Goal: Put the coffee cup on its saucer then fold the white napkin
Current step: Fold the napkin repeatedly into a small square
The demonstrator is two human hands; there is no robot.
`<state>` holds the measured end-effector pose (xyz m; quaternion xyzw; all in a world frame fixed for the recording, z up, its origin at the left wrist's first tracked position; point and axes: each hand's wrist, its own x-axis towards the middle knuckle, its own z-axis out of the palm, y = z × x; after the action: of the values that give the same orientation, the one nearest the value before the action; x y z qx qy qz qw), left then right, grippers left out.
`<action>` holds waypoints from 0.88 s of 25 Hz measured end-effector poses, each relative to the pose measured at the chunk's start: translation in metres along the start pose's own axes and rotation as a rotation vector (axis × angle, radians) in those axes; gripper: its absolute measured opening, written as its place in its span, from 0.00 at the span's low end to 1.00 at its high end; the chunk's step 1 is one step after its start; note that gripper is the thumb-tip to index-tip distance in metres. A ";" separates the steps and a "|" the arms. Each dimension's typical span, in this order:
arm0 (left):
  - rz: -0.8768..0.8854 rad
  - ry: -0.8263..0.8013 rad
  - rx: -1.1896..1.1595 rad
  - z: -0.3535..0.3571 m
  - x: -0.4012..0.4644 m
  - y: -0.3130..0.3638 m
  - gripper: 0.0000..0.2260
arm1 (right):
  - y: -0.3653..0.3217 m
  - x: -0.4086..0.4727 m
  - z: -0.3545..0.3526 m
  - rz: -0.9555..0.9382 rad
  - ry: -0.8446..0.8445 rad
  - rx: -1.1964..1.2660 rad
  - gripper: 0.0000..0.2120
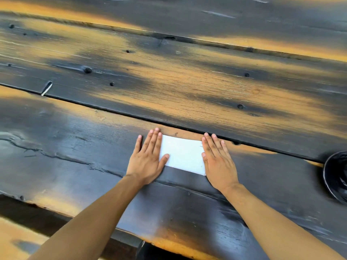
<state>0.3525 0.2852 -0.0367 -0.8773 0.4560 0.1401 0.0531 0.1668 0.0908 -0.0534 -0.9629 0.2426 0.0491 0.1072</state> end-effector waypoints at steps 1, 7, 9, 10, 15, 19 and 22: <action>-0.025 -0.024 -0.002 -0.002 -0.002 -0.011 0.35 | 0.000 0.000 0.000 0.002 -0.003 -0.001 0.26; -0.094 0.082 -0.067 -0.025 0.004 0.012 0.35 | -0.002 0.000 -0.003 0.011 0.009 0.000 0.26; 0.063 0.104 -0.107 -0.027 0.011 0.047 0.33 | -0.002 0.001 -0.004 0.006 0.026 0.003 0.26; 0.157 0.083 -0.097 -0.024 0.014 0.064 0.33 | -0.003 0.001 -0.004 0.004 0.029 0.003 0.26; 0.207 0.028 -0.039 -0.001 0.020 0.094 0.32 | -0.001 0.001 -0.004 -0.009 0.047 -0.010 0.26; 0.139 0.046 -0.028 0.004 0.018 0.081 0.33 | -0.003 0.000 -0.005 -0.009 0.034 -0.006 0.26; 0.057 0.037 -0.026 0.005 0.013 0.052 0.35 | -0.002 0.000 -0.005 -0.003 0.018 -0.006 0.27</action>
<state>0.3163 0.2456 -0.0433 -0.8668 0.4800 0.1314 0.0294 0.1684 0.0916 -0.0483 -0.9640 0.2421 0.0412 0.1022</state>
